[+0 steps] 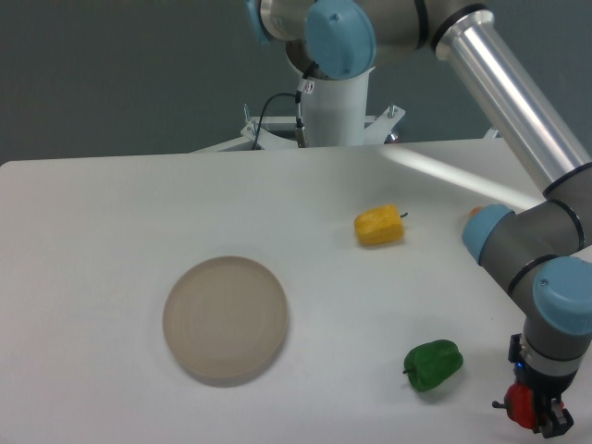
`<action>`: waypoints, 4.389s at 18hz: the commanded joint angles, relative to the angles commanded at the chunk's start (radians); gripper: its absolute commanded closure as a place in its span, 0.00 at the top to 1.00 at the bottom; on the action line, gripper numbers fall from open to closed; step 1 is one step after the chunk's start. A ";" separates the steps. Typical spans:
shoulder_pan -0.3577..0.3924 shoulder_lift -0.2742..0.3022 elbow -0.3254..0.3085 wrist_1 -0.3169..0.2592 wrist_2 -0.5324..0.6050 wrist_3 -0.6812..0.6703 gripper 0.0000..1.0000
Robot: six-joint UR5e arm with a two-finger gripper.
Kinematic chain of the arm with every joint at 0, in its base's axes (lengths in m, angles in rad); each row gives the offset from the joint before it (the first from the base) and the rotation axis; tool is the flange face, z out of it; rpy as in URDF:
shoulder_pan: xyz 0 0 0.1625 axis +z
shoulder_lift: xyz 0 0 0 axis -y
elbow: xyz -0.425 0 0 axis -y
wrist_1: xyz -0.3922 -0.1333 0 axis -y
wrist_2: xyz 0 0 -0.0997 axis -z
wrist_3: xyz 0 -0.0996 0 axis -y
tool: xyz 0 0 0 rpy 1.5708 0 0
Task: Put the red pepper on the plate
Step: 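Carry the held red pepper with the gripper over the beige plate, then lower the red pepper onto the plate surface, then hold the red pepper on the plate and open the gripper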
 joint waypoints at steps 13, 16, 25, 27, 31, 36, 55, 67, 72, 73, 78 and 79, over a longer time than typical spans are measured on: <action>-0.041 0.234 -0.294 -0.017 -0.006 -0.058 0.55; -0.083 0.316 -0.397 -0.017 -0.020 -0.116 0.55; -0.297 0.453 -0.607 0.000 -0.034 -0.480 0.55; -0.366 0.451 -0.607 0.003 -0.029 -0.602 0.55; -0.452 0.431 -0.629 0.069 -0.018 -0.753 0.55; -0.491 0.397 -0.637 0.097 -0.017 -0.828 0.55; -0.514 0.348 -0.696 0.232 -0.020 -0.811 0.55; -0.522 0.336 -0.706 0.245 -0.020 -0.815 0.56; -0.523 0.336 -0.706 0.245 -0.021 -0.813 0.57; -0.522 0.336 -0.706 0.245 -0.021 -0.813 0.57; -0.522 0.336 -0.706 0.245 -0.023 -0.813 0.58; -0.522 0.336 -0.710 0.245 -0.023 -0.811 0.58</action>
